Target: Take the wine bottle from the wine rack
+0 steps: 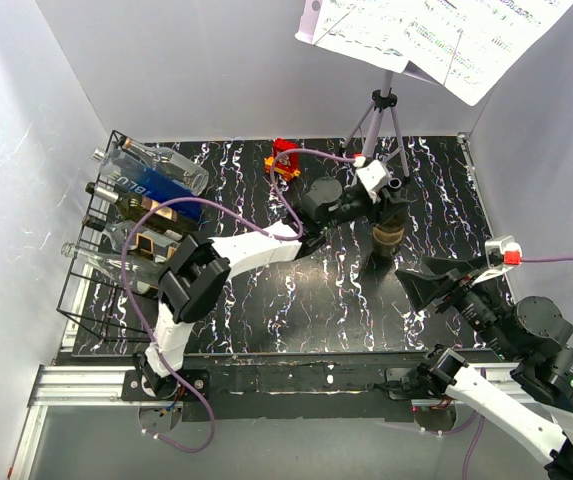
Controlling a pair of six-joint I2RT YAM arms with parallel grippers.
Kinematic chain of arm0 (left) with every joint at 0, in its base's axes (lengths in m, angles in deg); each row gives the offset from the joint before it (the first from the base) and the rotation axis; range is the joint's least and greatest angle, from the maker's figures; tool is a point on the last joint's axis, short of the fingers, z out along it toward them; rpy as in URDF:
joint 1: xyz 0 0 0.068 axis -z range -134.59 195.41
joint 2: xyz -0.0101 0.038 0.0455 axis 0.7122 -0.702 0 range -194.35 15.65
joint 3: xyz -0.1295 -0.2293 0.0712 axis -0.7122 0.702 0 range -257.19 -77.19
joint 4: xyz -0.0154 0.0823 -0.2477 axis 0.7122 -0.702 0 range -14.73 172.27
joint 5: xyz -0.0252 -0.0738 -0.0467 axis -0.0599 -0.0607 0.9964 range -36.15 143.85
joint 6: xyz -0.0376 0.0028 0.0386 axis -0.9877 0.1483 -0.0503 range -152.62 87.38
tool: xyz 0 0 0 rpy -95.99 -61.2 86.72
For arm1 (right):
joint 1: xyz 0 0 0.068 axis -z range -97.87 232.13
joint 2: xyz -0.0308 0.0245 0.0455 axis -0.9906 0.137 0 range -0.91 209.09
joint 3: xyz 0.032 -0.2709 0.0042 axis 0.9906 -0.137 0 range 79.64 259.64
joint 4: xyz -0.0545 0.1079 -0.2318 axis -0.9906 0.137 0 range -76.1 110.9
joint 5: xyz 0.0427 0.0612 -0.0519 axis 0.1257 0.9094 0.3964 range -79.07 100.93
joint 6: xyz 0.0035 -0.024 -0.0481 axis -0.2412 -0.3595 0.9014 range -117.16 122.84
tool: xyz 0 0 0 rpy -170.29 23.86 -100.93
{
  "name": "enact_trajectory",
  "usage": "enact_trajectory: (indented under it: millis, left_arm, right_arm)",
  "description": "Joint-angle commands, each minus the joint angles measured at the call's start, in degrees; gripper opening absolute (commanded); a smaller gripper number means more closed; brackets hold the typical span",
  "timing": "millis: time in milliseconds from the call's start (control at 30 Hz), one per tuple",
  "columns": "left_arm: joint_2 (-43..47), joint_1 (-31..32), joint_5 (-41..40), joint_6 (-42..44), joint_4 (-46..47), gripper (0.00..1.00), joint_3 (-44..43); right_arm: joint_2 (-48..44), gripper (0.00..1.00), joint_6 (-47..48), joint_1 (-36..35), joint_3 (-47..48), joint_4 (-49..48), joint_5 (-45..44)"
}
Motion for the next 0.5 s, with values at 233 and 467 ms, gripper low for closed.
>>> enact_trajectory:
  millis: [233,467]
  left_arm:
    - [-4.5,2.5,-1.5,-1.5,-0.2,0.26,-10.8]
    - [-4.9,2.8,-2.3,-0.7,-3.3,0.56,-12.2]
  right_arm:
    - [-1.2,0.84,1.6,-0.2,-0.2,-0.2,-1.9]
    - [-1.4,0.84,1.8,-0.3,-0.1,-0.1,-2.5]
